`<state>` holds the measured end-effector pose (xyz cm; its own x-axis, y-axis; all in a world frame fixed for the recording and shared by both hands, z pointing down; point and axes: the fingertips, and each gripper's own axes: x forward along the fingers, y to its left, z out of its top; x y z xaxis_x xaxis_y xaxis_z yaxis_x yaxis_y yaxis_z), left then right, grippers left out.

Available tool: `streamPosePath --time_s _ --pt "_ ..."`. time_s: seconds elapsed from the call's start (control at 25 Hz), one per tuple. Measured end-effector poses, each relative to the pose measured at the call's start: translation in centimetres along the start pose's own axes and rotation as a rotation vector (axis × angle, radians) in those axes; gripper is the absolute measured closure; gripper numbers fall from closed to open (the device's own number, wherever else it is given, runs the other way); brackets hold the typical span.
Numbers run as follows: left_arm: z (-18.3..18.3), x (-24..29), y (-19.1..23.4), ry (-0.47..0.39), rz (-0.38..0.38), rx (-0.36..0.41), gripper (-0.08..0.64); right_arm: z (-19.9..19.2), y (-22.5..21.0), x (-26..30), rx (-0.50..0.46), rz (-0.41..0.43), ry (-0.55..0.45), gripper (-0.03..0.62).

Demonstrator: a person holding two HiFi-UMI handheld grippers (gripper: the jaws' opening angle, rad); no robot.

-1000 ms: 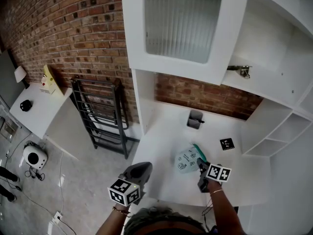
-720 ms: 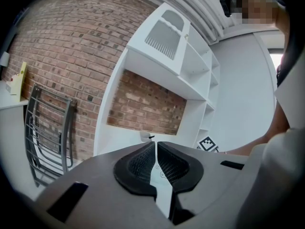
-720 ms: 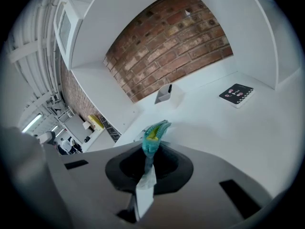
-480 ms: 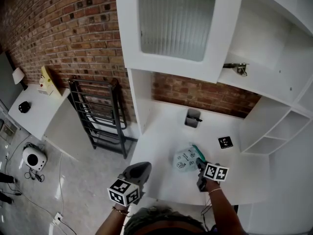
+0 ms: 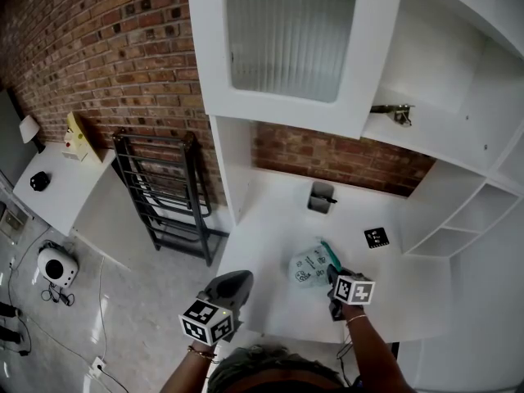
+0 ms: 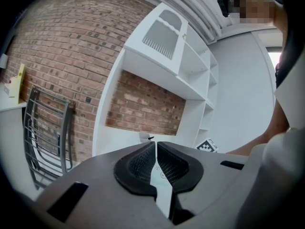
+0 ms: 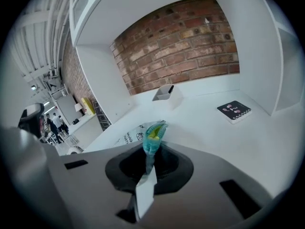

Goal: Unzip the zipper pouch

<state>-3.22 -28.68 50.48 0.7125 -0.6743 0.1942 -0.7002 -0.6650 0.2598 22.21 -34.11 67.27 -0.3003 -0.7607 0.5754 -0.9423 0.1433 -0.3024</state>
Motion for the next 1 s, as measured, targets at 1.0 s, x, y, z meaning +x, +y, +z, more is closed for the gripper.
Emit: streamPosePath --time_s 1.0 --pt "-0.4 0.3 -0.6 0.009 -0.027 -0.001 0.548 0.7 -2.3 -3.3 -0.036 -0.105 -0.063 0.422"
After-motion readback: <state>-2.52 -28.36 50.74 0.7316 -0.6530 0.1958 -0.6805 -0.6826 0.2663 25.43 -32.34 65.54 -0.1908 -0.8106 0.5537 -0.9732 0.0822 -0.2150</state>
